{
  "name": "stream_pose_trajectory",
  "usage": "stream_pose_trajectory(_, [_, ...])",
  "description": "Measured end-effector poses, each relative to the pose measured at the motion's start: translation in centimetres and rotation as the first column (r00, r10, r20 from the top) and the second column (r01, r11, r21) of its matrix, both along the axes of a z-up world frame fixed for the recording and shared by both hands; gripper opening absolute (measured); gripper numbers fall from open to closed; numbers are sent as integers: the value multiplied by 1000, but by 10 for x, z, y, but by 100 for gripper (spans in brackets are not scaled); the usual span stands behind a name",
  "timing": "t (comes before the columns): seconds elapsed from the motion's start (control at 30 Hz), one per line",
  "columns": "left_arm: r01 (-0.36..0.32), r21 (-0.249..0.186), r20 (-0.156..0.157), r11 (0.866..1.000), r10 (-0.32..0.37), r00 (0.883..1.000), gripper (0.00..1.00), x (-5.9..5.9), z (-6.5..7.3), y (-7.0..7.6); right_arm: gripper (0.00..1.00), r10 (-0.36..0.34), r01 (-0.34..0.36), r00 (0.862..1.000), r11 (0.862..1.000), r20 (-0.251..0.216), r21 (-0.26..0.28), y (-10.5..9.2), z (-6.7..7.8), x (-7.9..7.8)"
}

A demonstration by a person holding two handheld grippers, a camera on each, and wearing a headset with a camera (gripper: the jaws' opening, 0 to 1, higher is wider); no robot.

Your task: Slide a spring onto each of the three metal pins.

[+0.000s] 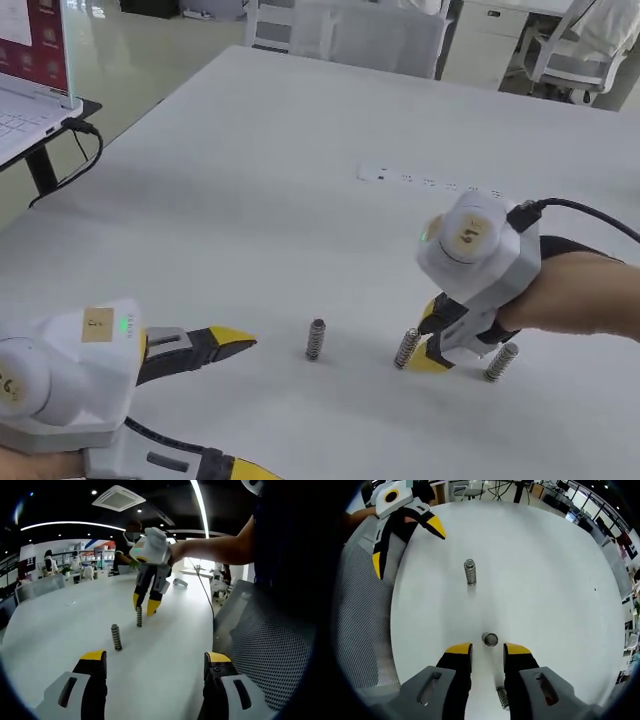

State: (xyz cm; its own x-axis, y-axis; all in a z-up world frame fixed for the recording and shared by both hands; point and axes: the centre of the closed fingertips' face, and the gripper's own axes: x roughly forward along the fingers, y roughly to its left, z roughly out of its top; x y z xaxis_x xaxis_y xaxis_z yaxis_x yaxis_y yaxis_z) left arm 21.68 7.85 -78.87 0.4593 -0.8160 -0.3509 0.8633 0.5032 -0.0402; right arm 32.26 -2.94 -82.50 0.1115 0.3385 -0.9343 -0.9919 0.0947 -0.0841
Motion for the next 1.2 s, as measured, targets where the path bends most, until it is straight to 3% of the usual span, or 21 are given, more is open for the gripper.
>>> stream_pose_trajectory(0.57, [10,-6,0,1000,-10,1000,76,7,-1,-3,24,-97,96,995,990,5,101,-7,7,-15])
stream_pose_trajectory(0.77, [7,-6,1,1000,-7,1000,76,9,-2,-2,25,-160,161,987,968,-23,195,-8,12,-24])
stream_pose_trajectory(1.2, [-1,-14,1,1000,1,1000,76,11,0,-6,28,-236,244,970,930,-62,273,-29,10,-45])
